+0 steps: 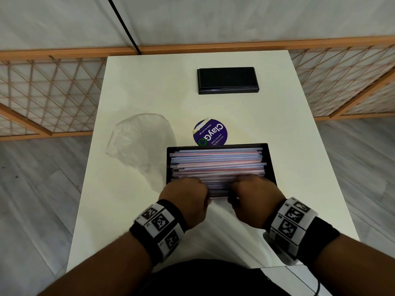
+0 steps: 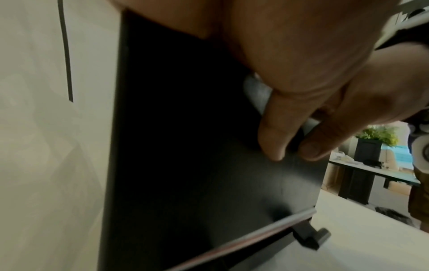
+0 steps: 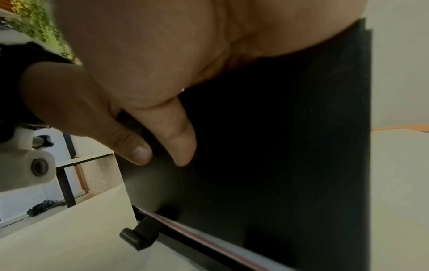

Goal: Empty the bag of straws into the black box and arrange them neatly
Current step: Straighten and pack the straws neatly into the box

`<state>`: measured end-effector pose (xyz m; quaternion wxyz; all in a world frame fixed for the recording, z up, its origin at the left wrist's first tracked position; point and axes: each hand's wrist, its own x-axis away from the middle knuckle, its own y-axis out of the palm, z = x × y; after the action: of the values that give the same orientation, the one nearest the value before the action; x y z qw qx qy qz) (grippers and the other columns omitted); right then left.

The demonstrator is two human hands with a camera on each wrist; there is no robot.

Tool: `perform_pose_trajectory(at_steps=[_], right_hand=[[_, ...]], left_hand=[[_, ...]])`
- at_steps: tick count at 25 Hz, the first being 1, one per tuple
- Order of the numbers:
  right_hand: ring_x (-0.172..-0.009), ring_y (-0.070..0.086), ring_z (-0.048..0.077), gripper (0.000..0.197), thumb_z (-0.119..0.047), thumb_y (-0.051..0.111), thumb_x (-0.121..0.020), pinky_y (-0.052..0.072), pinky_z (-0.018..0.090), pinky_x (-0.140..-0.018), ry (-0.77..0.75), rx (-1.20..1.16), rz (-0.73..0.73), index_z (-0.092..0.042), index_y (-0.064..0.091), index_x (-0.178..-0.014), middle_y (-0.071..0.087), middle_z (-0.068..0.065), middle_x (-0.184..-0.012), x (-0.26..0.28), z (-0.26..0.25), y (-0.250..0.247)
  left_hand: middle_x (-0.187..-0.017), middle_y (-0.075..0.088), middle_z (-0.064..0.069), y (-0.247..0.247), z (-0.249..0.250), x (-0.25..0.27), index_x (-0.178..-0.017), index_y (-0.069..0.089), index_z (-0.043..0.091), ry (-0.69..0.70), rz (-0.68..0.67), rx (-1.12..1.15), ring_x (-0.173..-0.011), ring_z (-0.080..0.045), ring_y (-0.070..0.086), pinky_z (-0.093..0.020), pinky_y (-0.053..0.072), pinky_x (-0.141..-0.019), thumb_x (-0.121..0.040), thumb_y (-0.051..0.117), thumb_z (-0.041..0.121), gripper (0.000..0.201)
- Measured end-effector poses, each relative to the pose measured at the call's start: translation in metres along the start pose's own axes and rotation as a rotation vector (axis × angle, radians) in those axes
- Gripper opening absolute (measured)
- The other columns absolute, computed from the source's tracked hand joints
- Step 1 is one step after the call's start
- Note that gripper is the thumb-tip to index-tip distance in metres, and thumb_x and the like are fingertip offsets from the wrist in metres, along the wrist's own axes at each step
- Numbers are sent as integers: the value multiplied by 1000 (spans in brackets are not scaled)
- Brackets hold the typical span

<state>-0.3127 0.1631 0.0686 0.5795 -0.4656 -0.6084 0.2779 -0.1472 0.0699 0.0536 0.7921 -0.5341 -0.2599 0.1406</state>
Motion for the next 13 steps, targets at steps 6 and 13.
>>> perform_pose_trajectory(at_steps=[6, 13], right_hand=[[-117, 52, 30, 80, -73, 53, -69, 46, 46, -96, -97, -41, 333, -18, 56, -127, 57, 5, -128, 0, -9, -6], [-152, 10, 30, 107, -74, 53, -74, 12, 56, -118, -133, 57, 92, -15, 15, -156, 13, 7, -165, -14, -29, 3]], left_hand=[[-146, 47, -12, -15, -28, 4, -138, 45, 11, -47, 500, 326, -132, -29, 45, -43, 37, -108, -48, 74, 79, 117], [-167, -6, 6, 12, -45, 6, -158, -1, 20, -117, 348, 672, -153, -2, -3, -28, 7, -125, -80, 50, 76, 109]])
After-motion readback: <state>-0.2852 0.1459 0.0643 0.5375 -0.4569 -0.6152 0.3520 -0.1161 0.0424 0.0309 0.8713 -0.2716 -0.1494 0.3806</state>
